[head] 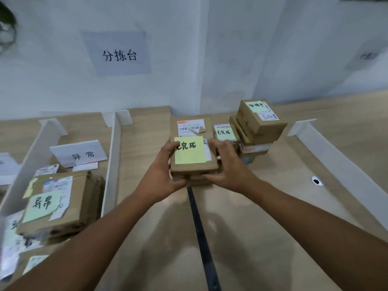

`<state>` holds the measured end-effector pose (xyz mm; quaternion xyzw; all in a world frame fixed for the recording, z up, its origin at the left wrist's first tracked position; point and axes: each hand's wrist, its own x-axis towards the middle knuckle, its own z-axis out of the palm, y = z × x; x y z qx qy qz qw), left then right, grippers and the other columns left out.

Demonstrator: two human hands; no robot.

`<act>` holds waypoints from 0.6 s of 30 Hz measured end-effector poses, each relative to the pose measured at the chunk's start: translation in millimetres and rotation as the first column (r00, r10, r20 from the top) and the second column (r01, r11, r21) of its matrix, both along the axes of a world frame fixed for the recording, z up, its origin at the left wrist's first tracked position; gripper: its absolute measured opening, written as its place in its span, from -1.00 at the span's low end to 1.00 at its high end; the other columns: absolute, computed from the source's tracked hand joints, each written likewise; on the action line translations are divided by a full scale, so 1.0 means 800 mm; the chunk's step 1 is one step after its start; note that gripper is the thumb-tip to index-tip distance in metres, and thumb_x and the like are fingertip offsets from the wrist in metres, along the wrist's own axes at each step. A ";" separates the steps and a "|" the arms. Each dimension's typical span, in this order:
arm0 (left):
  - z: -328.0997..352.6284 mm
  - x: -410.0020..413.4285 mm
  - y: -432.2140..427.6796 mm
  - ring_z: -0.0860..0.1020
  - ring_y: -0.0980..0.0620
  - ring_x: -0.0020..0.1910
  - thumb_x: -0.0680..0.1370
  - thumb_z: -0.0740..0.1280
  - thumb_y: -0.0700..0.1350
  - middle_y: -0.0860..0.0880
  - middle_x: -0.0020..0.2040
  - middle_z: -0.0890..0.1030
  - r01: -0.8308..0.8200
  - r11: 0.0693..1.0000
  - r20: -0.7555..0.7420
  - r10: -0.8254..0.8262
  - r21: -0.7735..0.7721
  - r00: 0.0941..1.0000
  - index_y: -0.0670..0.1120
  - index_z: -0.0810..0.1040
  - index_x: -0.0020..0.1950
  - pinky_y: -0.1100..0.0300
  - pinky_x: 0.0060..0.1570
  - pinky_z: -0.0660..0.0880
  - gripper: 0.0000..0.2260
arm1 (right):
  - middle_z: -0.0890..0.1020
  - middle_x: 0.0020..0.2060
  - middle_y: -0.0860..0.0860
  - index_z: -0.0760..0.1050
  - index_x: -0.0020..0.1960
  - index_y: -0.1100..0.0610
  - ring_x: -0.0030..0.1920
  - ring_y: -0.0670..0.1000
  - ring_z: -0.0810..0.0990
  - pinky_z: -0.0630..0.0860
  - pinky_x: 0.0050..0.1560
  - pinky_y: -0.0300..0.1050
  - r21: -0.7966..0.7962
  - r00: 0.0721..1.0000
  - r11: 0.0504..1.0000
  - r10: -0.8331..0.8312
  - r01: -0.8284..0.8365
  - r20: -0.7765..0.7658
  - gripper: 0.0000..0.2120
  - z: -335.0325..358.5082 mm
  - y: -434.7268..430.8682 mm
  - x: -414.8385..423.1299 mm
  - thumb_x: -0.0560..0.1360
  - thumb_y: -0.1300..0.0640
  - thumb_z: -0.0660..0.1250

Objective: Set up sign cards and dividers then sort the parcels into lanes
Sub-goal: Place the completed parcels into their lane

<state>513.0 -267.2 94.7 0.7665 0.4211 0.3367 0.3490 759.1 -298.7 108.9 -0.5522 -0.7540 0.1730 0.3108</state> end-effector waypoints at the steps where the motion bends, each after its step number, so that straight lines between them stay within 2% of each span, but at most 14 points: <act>1: 0.016 -0.012 -0.022 0.41 0.27 0.43 0.34 0.63 -0.20 0.25 0.49 0.33 -0.004 1.000 0.011 0.004 0.014 1.000 0.18 0.19 0.53 0.10 0.35 0.50 -0.08 | 0.28 0.26 -0.06 0.12 0.55 -0.13 0.21 -0.17 0.35 0.47 0.30 -0.12 0.006 1.000 1.000 0.016 -0.016 0.000 -0.04 0.016 -0.018 -0.009 0.32 -0.10 0.62; 3: 0.049 -0.036 -0.068 0.43 0.24 0.43 0.34 0.63 -0.22 0.09 0.55 0.32 -0.015 0.998 0.021 0.014 0.054 1.000 0.15 0.20 0.54 0.11 0.36 0.50 -0.08 | 0.21 0.30 -0.12 0.05 0.57 -0.21 0.27 -0.15 0.32 0.42 0.31 -0.18 0.016 0.998 0.998 0.056 -0.056 0.015 0.03 0.045 -0.056 -0.029 0.30 -0.14 0.61; 6: 0.092 -0.077 -0.148 0.43 0.09 0.47 0.36 0.63 -0.22 -0.06 0.59 0.29 -0.041 0.991 0.038 0.037 0.126 0.999 0.10 0.22 0.55 0.10 0.38 0.48 -0.11 | 0.17 0.41 -0.11 0.08 0.57 -0.19 0.37 -0.10 0.30 0.43 0.35 -0.18 0.075 0.992 0.990 0.121 -0.123 0.032 0.02 0.083 -0.119 -0.067 0.32 -0.10 0.64; 7: 0.103 -0.092 -0.177 0.44 0.08 0.47 0.36 0.63 -0.19 -0.04 0.59 0.29 -0.062 0.987 0.046 0.056 0.149 0.997 0.10 0.23 0.54 0.07 0.37 0.49 -0.13 | 0.19 0.41 -0.09 0.11 0.57 -0.16 0.38 -0.14 0.30 0.42 0.35 -0.23 0.117 0.989 0.982 0.143 -0.146 0.033 0.01 0.093 -0.140 -0.083 0.31 -0.08 0.65; 9: 0.119 -0.128 -0.234 0.44 0.07 0.45 0.35 0.63 -0.12 0.09 0.57 0.26 -0.110 0.975 0.058 0.101 0.193 0.993 0.10 0.23 0.52 -0.01 0.36 0.50 -0.15 | 0.22 0.38 -0.07 0.18 0.57 -0.06 0.37 -0.35 0.22 0.28 0.32 -0.49 0.215 0.980 0.957 0.195 -0.197 0.032 -0.01 0.107 -0.183 -0.118 0.30 -0.07 0.66; 10: 0.125 -0.147 -0.261 0.44 0.06 0.46 0.35 0.62 -0.09 0.12 0.55 0.26 -0.135 0.970 0.063 0.125 0.204 0.990 0.10 0.23 0.51 -0.05 0.36 0.51 -0.15 | 0.23 0.37 -0.07 0.20 0.57 -0.02 0.36 -0.42 0.18 0.24 0.29 -0.56 0.244 0.975 0.945 0.219 -0.219 0.027 -0.01 0.111 -0.204 -0.138 0.30 -0.07 0.66; 12: 0.136 -0.189 -0.313 0.37 0.02 0.52 0.34 0.62 -0.08 0.07 0.55 0.26 -0.181 0.959 0.064 0.171 0.220 0.983 0.13 0.24 0.49 -0.09 0.34 0.52 -0.16 | 0.24 0.38 -0.06 0.19 0.58 -0.01 0.34 -0.37 0.24 0.36 0.28 -0.48 0.252 0.964 0.933 0.265 -0.257 0.004 -0.01 0.118 -0.243 -0.182 0.31 -0.08 0.65; 13: 0.142 -0.212 -0.338 0.31 0.01 0.55 0.34 0.62 -0.06 0.05 0.55 0.25 -0.200 0.949 0.053 0.193 0.243 0.980 0.15 0.23 0.47 -0.03 0.34 0.52 -0.17 | 0.25 0.39 -0.03 0.20 0.58 0.00 0.34 -0.34 0.26 0.36 0.30 -0.46 0.267 0.958 0.923 0.286 -0.277 0.005 -0.01 0.121 -0.262 -0.206 0.31 -0.09 0.64; 15: 0.155 -0.263 -0.386 0.25 0.02 0.58 0.32 0.61 0.02 0.08 0.54 0.24 -0.232 0.924 -0.003 0.244 0.304 0.970 0.19 0.21 0.49 0.21 0.36 0.48 -0.14 | 0.25 0.37 -0.03 0.22 0.58 0.01 0.35 -0.41 0.23 0.24 0.29 -0.56 0.290 0.942 0.901 0.334 -0.321 0.005 -0.01 0.124 -0.292 -0.254 0.29 -0.11 0.63; 16: 0.161 -0.288 -0.408 0.26 0.03 0.57 0.32 0.60 0.05 0.09 0.52 0.24 -0.249 0.912 -0.031 0.273 0.326 0.961 0.16 0.19 0.51 0.25 0.38 0.44 -0.13 | 0.23 0.36 -0.09 0.20 0.58 -0.04 0.34 -0.46 0.21 0.18 0.26 -0.62 0.268 0.929 0.897 0.370 -0.353 -0.015 -0.01 0.127 -0.305 -0.279 0.30 -0.11 0.64; 18: 0.172 -0.338 -0.451 0.27 0.02 0.55 0.33 0.59 0.07 0.03 0.51 0.25 -0.303 0.892 -0.063 0.342 0.336 0.938 0.04 0.19 0.55 0.10 0.45 0.41 -0.10 | 0.16 0.33 -0.24 0.14 0.57 -0.19 0.33 -0.51 0.19 0.13 0.22 -0.66 0.228 0.889 0.871 0.456 -0.436 -0.045 -0.01 0.135 -0.326 -0.330 0.31 -0.13 0.64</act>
